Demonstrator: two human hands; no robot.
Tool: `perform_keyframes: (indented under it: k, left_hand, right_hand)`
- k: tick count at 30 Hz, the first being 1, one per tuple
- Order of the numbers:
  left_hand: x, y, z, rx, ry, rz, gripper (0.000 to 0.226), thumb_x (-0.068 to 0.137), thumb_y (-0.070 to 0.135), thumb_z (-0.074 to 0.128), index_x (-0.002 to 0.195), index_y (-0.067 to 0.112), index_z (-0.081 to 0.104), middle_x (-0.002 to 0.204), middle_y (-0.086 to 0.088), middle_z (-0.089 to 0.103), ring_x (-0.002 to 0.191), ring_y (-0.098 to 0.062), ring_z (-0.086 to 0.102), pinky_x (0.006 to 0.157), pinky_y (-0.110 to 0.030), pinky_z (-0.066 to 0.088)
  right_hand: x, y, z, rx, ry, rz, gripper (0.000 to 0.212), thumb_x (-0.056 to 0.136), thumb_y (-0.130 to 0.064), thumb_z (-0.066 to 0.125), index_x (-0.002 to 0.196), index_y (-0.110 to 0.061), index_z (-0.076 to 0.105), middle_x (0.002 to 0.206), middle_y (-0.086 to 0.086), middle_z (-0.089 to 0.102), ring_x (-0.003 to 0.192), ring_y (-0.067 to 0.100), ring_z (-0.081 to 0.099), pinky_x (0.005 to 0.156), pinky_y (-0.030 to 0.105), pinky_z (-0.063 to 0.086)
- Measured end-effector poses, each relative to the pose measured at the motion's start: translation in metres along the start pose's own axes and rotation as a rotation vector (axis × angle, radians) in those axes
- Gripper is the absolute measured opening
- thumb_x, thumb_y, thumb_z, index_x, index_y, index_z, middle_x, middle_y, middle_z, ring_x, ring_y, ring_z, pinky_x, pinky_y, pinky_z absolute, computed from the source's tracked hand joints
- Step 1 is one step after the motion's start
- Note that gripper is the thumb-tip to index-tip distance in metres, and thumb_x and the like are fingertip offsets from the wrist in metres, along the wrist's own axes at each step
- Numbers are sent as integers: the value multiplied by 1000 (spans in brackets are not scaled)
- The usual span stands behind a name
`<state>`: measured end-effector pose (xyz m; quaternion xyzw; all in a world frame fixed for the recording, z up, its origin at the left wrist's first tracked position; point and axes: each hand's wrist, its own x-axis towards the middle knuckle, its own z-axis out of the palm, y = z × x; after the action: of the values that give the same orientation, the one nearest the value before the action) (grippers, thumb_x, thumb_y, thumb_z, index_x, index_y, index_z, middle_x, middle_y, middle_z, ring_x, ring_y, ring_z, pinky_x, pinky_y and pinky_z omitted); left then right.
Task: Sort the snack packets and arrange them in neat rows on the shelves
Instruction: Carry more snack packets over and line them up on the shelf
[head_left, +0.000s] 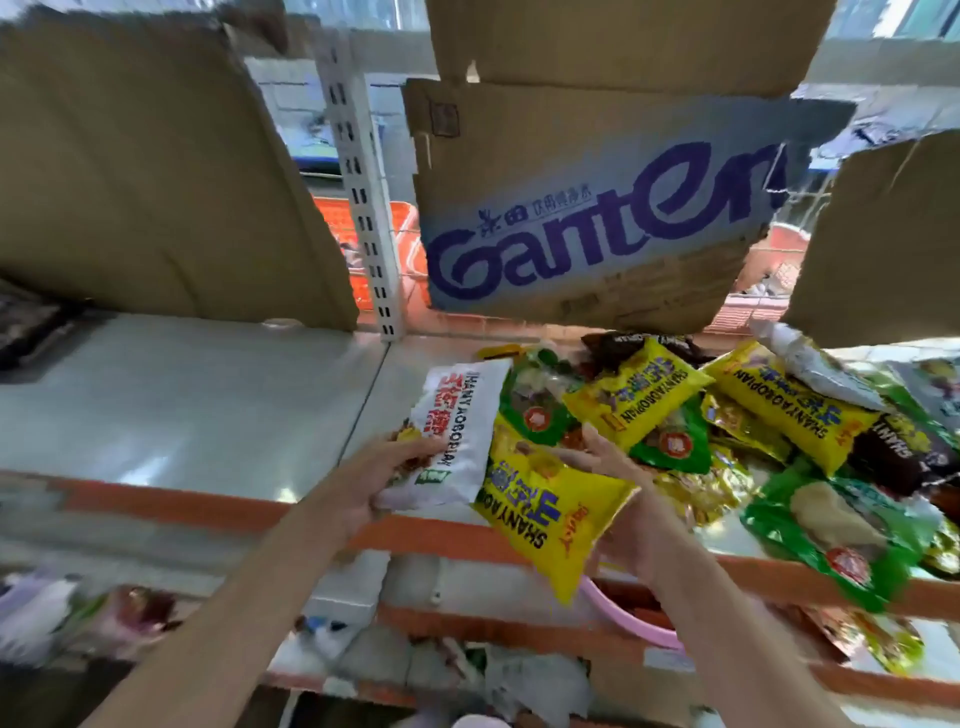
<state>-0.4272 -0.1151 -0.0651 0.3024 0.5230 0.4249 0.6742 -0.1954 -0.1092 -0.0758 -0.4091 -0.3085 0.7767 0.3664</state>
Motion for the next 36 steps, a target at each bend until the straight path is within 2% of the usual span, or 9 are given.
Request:
perform_keyframes:
  k: [2,6,9,18,21,24,27,32,36]
  left_hand:
    - [-14,-3,-22,-62,133,34,9,85,9,57,88,5,65,66,-8,71,50,-16,66,46,-20,52]
    - [-51,-12,-61,-180,323,140,9,87,9,55,87,3,62,65,-5,71,50,-14,65,44,-16,49]
    - [-73,-15,-77,-232,411,217,11,85,8,58,93,2,61,69,-6,72,55,-15,67,47,-19,52]
    - [-132,-18,-141,-326,647,282,7,86,8,60,89,10,67,84,-5,73,77,-19,67,79,-31,51]
    - [-155,-19,-177,-374,718,292,22,87,10,59,108,3,63,106,-13,69,97,-28,64,91,-38,49]
    - [-178,-22,-212,-377,756,279,37,82,16,66,115,0,60,114,-19,65,108,-36,60,101,-50,42]
    - [-198,-27,-241,-319,723,272,39,78,17,69,113,3,61,109,-16,68,103,-35,63,98,-51,44]
    - [-233,-27,-290,-252,633,273,21,83,11,64,104,12,65,104,-8,72,97,-28,67,91,-42,49]
    - [-267,-30,-333,-303,629,292,36,73,18,69,108,14,63,105,-7,71,97,-27,67,89,-41,50]
  right_hand:
    - [13,4,17,59,-43,19,69,72,-66,42,93,-9,75,101,17,70,87,29,69,91,46,47]
    - [24,20,62,147,-212,-20,67,65,-70,54,93,-14,76,102,11,71,88,21,70,71,29,57]
    - [32,38,94,170,-376,-44,73,42,-59,85,103,-21,73,113,6,68,106,18,63,98,36,48]
    - [45,77,188,153,-799,39,58,64,-36,83,115,-15,66,120,13,64,111,23,60,102,49,42]
    - [44,102,227,-256,-805,-43,38,78,-27,73,111,-9,66,92,25,66,91,-5,64,101,60,36]
    - [46,130,265,-78,-787,-17,49,63,-28,84,108,-15,70,110,13,68,105,21,64,98,40,47]
    - [53,155,296,-55,-590,-29,66,52,-29,90,109,-7,67,114,19,65,106,33,62,101,47,44]
    - [64,181,341,-55,-335,-3,34,71,-9,68,105,-7,64,95,10,72,83,25,68,77,38,57]
    - [72,209,390,-87,-344,35,22,82,-7,60,103,-13,62,83,3,73,70,16,68,60,27,56]
